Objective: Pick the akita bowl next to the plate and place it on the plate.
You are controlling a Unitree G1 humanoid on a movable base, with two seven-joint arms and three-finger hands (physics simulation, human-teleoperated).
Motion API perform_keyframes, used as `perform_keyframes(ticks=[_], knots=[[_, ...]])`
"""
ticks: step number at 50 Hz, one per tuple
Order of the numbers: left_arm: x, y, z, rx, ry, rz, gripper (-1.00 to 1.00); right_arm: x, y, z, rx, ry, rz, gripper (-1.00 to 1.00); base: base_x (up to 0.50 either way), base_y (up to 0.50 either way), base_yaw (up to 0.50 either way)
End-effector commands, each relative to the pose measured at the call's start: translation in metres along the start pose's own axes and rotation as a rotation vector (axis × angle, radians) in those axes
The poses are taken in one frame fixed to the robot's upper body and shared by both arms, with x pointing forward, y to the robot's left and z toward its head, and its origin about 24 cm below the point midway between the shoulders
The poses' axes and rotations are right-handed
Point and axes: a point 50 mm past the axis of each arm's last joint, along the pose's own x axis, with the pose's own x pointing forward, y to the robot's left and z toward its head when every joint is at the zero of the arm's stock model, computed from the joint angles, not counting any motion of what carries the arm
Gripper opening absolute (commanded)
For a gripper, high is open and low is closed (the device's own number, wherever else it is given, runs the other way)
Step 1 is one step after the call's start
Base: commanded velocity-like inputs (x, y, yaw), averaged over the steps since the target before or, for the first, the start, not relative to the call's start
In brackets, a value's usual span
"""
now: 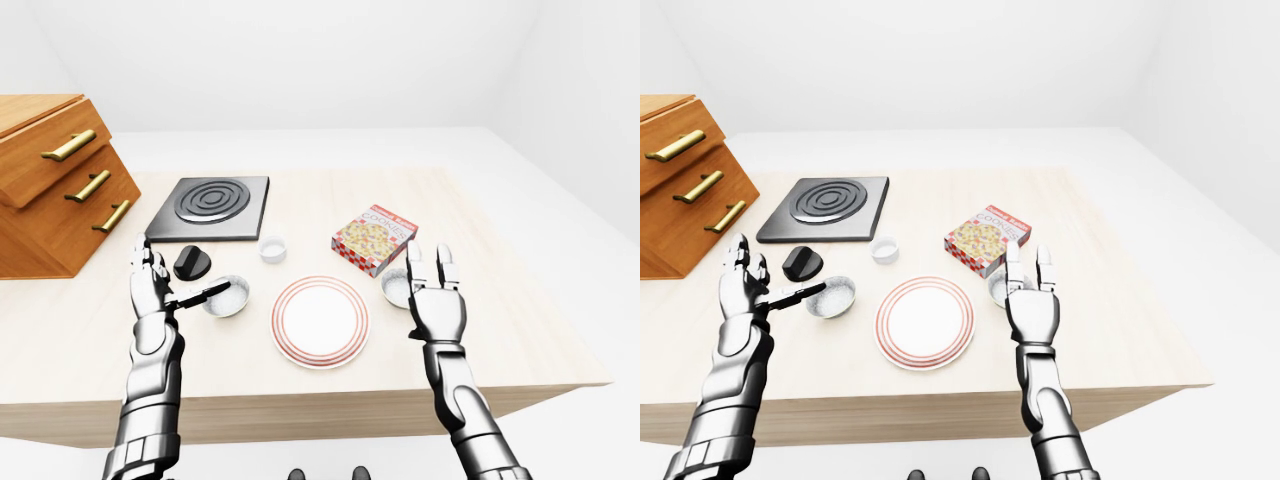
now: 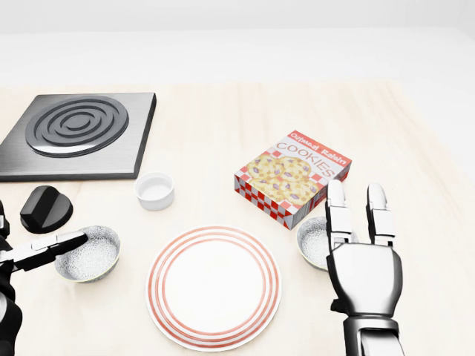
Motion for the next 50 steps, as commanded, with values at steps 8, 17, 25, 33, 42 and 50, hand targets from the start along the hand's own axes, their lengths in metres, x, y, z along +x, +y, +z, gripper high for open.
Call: perform_keyframes(ticks=[8, 17, 25, 33, 42, 50], knots=[[0.0, -0.001, 0.0, 0.002, -0.002, -0.002, 1.0, 0.002, 0.016, -0.005, -0.091, -0.035, 0.049, 1.0, 0.0, 0.0, 0.0], [0.001, -0.001, -0.002, 0.003, 0.005, -0.002, 1.0, 0.008, 0.013, -0.007, -0.157, -0.07, 0.031, 1.0, 0.0, 0.0, 0.0], [-0.001, -0.001, 0.002, 0.001, -0.001, -0.003, 1.0, 0.013, 0.013, -0.008, -0.164, -0.067, 0.029, 1.0, 0.0, 0.0, 0.0], [-0.001, 0.0, 0.0, 0.0, -0.001, -0.003, 1.0, 0.02, 0.014, -0.011, -0.157, -0.052, 0.038, 1.0, 0.0, 0.0, 0.0], [0.001, 0.0, -0.004, 0.0, 0.014, -0.002, 1.0, 0.027, 0.023, -0.019, -0.18, -0.04, 0.091, 1.0, 0.0, 0.0, 0.0], [0.001, 0.0, -0.005, -0.002, 0.018, -0.003, 1.0, 0.027, 0.032, -0.025, -0.146, 0.002, 0.143, 1.0, 0.0, 0.0, 0.0]])
